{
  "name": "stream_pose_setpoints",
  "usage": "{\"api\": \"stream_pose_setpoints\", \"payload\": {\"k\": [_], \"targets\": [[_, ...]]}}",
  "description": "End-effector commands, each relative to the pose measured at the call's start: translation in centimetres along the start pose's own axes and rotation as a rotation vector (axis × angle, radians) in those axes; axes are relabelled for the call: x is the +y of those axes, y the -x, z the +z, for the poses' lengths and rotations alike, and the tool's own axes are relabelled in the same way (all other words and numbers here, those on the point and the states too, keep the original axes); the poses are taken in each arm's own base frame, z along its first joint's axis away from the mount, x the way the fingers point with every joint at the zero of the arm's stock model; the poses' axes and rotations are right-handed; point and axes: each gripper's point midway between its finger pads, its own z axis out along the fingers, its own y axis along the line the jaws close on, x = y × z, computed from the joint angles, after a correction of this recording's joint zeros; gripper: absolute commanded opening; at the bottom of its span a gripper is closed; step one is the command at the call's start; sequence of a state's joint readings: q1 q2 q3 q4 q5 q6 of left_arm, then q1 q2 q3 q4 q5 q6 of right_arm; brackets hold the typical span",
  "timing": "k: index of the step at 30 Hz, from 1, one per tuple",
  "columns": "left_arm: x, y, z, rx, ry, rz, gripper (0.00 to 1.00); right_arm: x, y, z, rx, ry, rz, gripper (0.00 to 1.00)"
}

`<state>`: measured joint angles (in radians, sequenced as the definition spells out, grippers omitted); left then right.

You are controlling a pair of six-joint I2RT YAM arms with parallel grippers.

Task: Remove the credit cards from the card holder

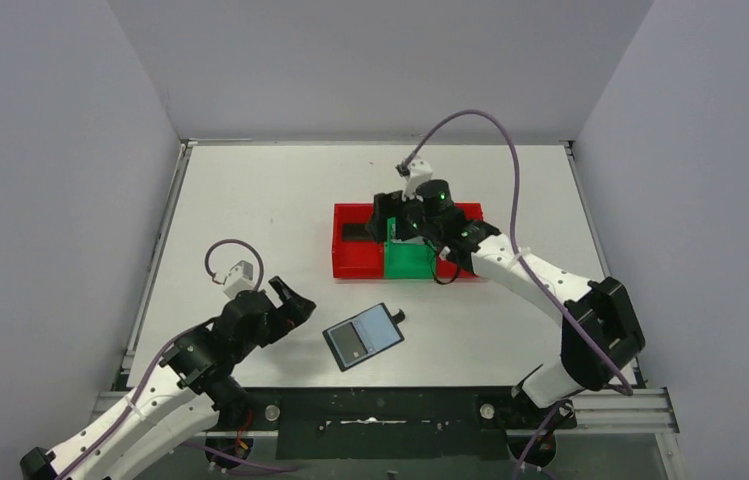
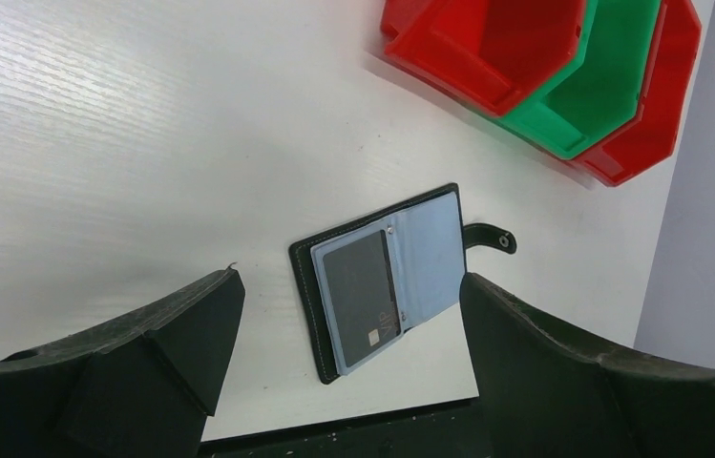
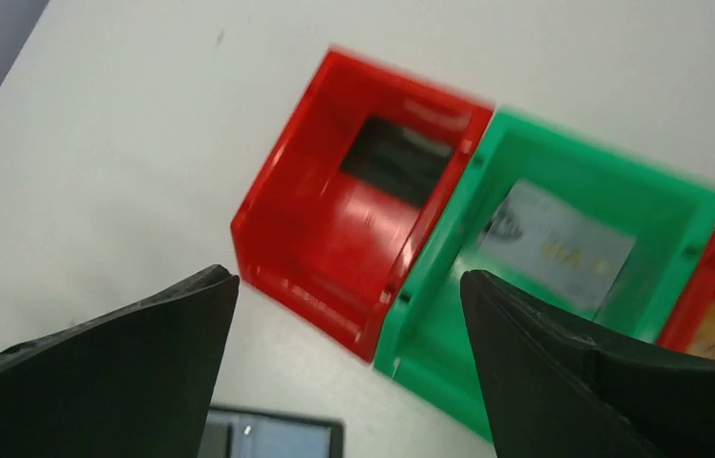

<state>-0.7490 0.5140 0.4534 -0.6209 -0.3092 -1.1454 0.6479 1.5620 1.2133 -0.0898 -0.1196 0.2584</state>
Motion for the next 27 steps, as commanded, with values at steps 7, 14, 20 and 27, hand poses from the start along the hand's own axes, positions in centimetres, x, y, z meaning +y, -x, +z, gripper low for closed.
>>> {"api": "stream_pose_setpoints", "payload": {"k": [7,14,20,27], "targets": [[-2.7,-3.2,0.9,0.170,-0.121,-0.005,0.63,10.5,-14.7,-4.4,0.284,0.229,0.475,0.74],[-3.7,-7.3,1.4,0.366,-0.206,-0.025,0.51,12.1,-19.3,-4.6,0.382,0.271,0.587,0.57],[-2.3,-9.0,2.6,0.427,-0.145,-0.018,0.41,13.0,-19.9,-4.2,0.430,0.308,0.573,0.46],[-2.7,-9.7,3.2,0.450,-0.144,-0.003,0.41,13.5,-21.6,-4.4,0.509,0.332,0.589,0.35]]}}
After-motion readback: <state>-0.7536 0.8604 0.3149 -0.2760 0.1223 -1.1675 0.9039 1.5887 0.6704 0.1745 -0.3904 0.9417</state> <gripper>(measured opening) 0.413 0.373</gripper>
